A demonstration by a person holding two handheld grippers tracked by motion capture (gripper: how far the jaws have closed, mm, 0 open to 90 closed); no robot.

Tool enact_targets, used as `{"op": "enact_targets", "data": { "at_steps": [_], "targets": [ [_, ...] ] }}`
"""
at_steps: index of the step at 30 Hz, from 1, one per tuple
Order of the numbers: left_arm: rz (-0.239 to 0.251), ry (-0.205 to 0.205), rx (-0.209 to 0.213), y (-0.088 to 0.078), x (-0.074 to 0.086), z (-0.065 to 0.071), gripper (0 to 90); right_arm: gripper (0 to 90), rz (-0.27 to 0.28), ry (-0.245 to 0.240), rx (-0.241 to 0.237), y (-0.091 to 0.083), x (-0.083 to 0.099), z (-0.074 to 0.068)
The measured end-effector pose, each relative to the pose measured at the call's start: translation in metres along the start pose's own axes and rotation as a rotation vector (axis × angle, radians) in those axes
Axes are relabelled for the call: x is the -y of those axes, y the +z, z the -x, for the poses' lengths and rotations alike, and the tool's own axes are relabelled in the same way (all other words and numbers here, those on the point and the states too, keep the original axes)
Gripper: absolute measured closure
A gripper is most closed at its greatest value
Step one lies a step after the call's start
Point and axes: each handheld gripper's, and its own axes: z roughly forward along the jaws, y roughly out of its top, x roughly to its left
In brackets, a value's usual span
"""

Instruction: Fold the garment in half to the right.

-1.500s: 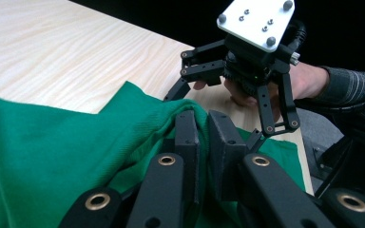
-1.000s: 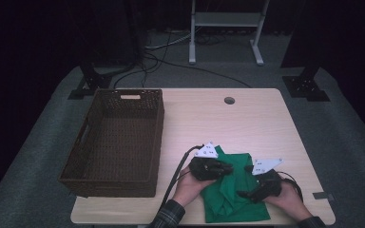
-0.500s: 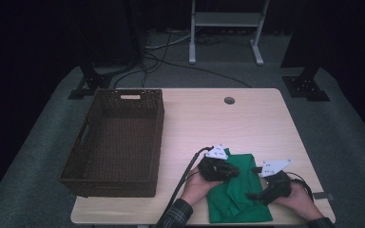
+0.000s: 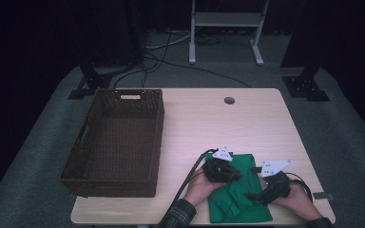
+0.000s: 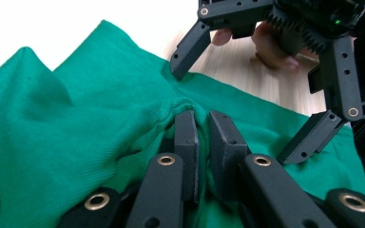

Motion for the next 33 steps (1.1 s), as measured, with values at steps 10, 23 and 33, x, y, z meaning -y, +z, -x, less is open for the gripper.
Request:
{"op": "enact_targets", "data": {
  "at_steps": [10,23,33],
  "targets": [
    [0.07,0.046,0.006,-0.021,-0.014,0.012,57.0,1.8,0.0,0.002,0.0,0.0,0.0,0.0],
    [0.11,0.059,-0.159,-0.064,-0.021,-0.003,19.0,1.8,0.001,0.001,0.002,0.0,0.0,0.0],
    [0.081,0.009,-0.349,-0.073,-0.014,-0.029,0.0,1.8,0.001,0.001,0.001,0.0,0.0,0.0]
  ]
}}
